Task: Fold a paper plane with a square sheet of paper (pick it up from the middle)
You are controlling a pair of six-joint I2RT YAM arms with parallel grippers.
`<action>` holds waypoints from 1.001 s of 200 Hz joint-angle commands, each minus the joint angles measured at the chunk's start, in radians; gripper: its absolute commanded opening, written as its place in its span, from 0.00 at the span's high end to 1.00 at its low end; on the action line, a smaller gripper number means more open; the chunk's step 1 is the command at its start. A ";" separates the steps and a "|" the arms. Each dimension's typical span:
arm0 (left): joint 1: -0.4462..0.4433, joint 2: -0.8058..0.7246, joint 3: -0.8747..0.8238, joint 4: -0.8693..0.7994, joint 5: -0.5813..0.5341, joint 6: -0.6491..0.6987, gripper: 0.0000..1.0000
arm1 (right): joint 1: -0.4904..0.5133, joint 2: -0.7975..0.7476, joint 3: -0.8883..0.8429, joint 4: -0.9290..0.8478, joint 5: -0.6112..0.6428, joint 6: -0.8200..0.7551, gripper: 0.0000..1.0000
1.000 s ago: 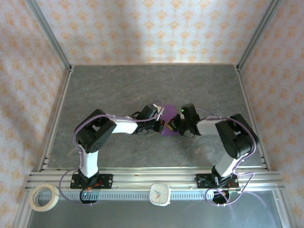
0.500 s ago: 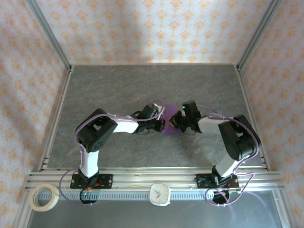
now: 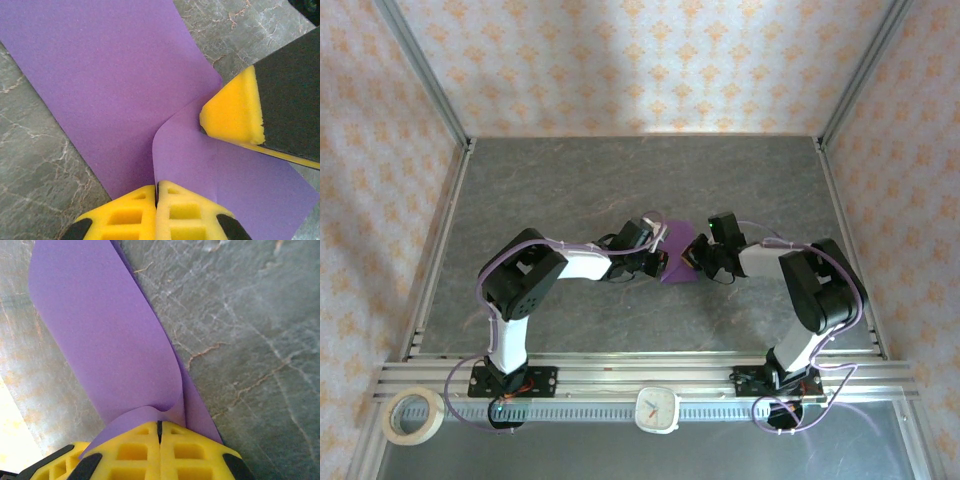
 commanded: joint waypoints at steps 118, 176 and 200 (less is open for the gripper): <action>0.009 0.063 -0.025 -0.122 -0.012 0.018 0.99 | -0.068 0.056 0.019 -0.047 0.055 -0.049 1.00; 0.009 0.065 -0.030 -0.120 -0.012 0.015 1.00 | -0.104 0.043 0.011 0.008 0.030 -0.004 1.00; 0.008 0.062 -0.033 -0.117 -0.012 0.016 1.00 | -0.105 0.009 0.002 0.062 0.000 0.014 1.00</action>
